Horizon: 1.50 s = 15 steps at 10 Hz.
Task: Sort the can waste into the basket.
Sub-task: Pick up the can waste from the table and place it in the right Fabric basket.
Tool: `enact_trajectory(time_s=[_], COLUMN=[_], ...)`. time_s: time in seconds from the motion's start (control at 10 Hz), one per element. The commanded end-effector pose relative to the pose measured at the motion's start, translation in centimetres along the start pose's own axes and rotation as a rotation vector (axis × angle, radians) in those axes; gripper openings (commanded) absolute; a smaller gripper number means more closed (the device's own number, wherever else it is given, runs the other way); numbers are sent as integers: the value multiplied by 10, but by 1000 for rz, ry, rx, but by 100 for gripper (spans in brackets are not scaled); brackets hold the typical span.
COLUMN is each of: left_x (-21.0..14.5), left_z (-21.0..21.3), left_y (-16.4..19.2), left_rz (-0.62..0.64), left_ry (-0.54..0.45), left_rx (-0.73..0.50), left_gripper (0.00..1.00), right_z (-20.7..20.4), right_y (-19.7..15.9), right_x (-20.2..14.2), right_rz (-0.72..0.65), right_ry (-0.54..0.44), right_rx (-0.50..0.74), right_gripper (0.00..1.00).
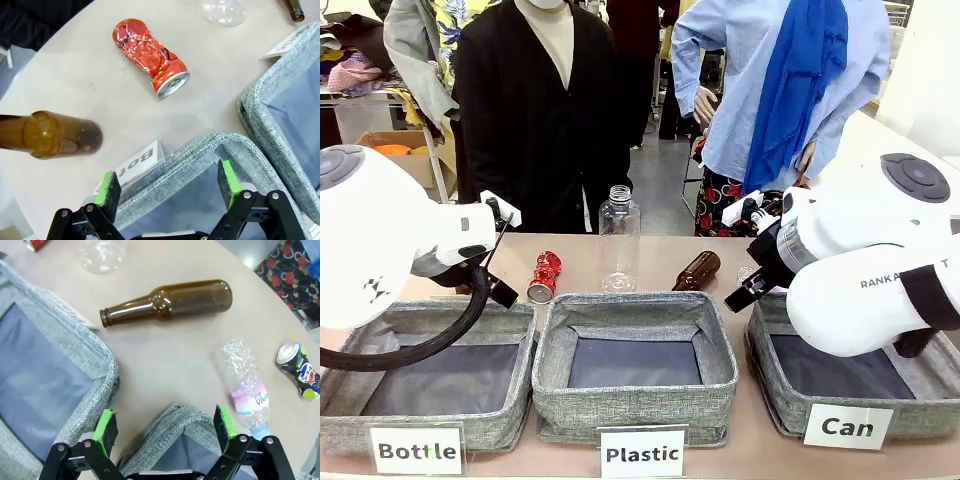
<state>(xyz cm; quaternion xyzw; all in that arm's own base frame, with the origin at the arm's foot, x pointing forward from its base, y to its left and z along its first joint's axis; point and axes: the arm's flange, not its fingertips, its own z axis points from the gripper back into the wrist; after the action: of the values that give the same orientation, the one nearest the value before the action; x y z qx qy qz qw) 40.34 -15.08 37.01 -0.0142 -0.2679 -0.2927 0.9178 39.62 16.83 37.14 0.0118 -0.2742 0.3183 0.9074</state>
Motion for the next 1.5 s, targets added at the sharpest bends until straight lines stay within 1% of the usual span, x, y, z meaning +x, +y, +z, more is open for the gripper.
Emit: enact_trajectory(time_s=[0.0,1.4], left_x=[0,0], left_z=[0,0], left_y=[0,0], left_rz=[0,0], left_ry=[0,0], left_rx=[0,0], left_gripper=[100,100], right_z=[0,0], right_y=[0,0], right_x=[0,0], right_rz=[0,0], right_ry=[0,0], right_rx=[0,0], right_gripper=[100,100])
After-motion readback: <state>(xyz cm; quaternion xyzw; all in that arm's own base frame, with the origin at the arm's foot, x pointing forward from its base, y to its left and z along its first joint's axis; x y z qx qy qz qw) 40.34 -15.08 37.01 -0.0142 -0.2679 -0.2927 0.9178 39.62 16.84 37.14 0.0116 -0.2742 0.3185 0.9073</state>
